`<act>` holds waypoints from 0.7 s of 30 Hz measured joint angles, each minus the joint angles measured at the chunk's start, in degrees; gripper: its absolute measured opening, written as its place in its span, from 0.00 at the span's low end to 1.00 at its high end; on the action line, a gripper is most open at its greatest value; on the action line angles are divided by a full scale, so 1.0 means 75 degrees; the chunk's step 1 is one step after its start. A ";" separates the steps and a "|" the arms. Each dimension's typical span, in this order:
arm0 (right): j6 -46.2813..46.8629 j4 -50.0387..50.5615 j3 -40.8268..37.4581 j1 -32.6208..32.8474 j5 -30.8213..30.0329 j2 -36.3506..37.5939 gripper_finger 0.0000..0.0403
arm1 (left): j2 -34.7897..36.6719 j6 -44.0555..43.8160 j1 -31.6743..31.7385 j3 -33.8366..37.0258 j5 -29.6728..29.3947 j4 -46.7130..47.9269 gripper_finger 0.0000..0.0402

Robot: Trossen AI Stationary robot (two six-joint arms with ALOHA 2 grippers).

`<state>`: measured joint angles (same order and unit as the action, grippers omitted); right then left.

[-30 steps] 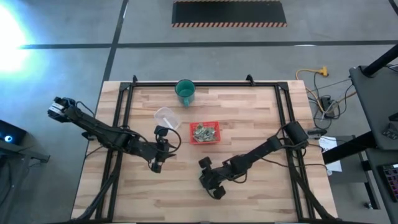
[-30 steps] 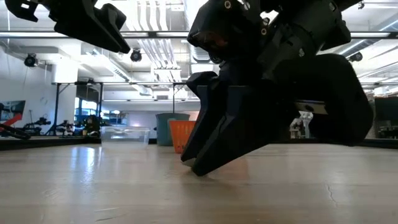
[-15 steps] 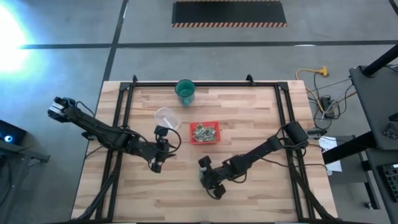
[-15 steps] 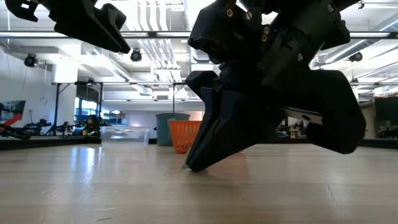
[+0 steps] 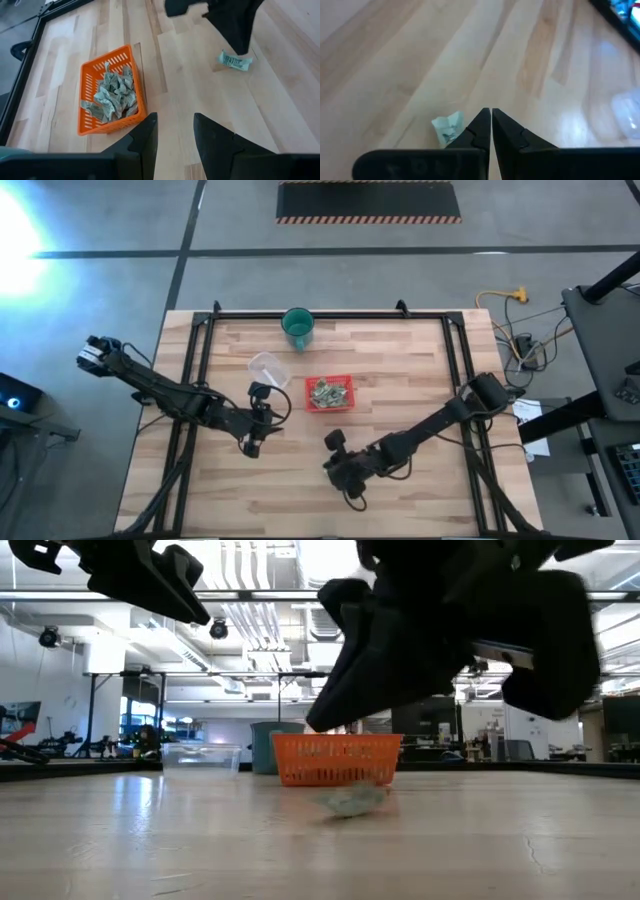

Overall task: Pick and place items into bin
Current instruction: Put the stevia packet into the orange bin

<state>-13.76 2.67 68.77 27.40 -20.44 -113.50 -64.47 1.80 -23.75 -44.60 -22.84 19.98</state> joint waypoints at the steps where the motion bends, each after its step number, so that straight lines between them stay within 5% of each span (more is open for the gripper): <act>1: 0.0003 0.0016 0.0000 0.0012 -0.0103 0.0038 0.02 | 0.0000 0.0000 0.0000 0.0000 0.0000 0.0001 0.27; 12: 0.0820 0.0210 -0.0363 0.0010 0.0321 0.0071 0.03 | -0.0006 0.0000 0.0000 0.0000 0.0000 -0.0008 0.27; 21: 0.1391 0.0169 -0.0392 -0.0171 0.1188 0.0085 0.22 | -0.0006 0.0000 0.0000 0.0000 0.0001 -0.0034 0.27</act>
<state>-3.32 3.93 65.83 26.12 -11.53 -112.86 -64.51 1.80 -23.75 -44.60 -22.83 19.73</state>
